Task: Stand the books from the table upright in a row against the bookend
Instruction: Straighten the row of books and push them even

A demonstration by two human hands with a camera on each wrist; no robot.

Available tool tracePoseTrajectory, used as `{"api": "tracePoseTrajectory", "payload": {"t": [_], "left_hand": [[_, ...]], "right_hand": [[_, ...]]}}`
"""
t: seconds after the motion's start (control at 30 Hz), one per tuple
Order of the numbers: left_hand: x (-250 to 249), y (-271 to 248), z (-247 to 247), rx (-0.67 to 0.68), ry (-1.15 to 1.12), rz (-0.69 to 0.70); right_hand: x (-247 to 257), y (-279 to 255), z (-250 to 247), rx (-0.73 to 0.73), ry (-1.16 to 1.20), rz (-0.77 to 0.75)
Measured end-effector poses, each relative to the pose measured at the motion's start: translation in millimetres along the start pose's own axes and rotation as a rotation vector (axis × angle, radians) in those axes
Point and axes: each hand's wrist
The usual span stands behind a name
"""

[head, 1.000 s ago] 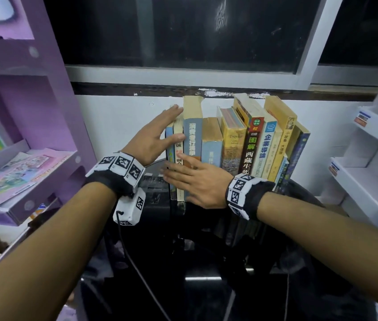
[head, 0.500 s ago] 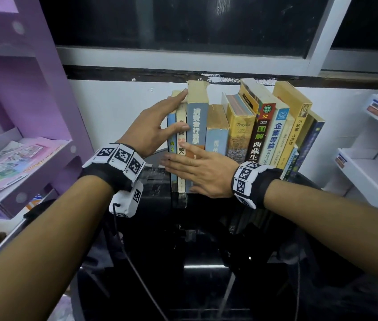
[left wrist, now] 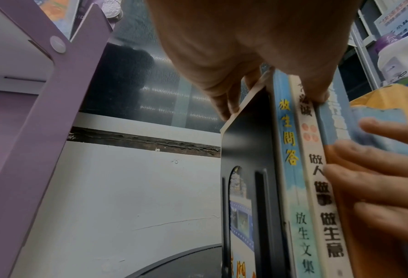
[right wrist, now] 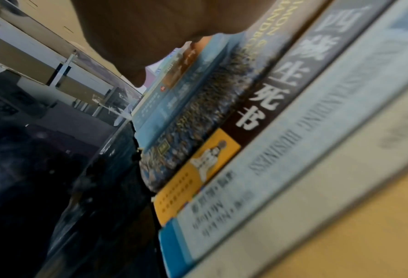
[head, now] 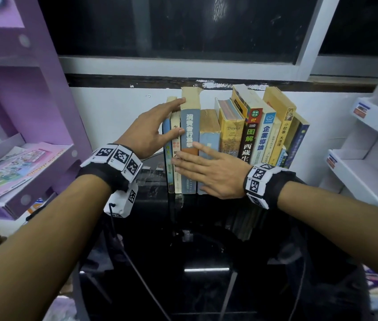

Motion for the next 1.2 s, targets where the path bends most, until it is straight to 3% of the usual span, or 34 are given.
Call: {"api": "tracePoseTrajectory", "payload": {"t": [0.23, 0.4, 0.97, 1.2], "left_hand": [[-18, 14, 3, -0.078, 0.054, 0.101], [-42, 31, 18, 0.012, 0.123, 0.209], [-34, 35, 22, 0.064, 0.213, 0.303], [-41, 35, 19, 0.099, 0.244, 0.271]], "right_hand": [[-5, -33, -7, 0.040, -0.025, 0.040], [-8, -30, -3, 0.020, -0.023, 0.024], [-15, -29, 16, -0.002, -0.070, -0.015], [-11, -29, 8, 0.006, -0.022, 0.009]]}}
Point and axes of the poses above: each hand's wrist, its own y-axis towards the middle knuckle, its own z-axis out of the palm, x = y × z, and after that the axes turned 14 degrees about -x, right-handed
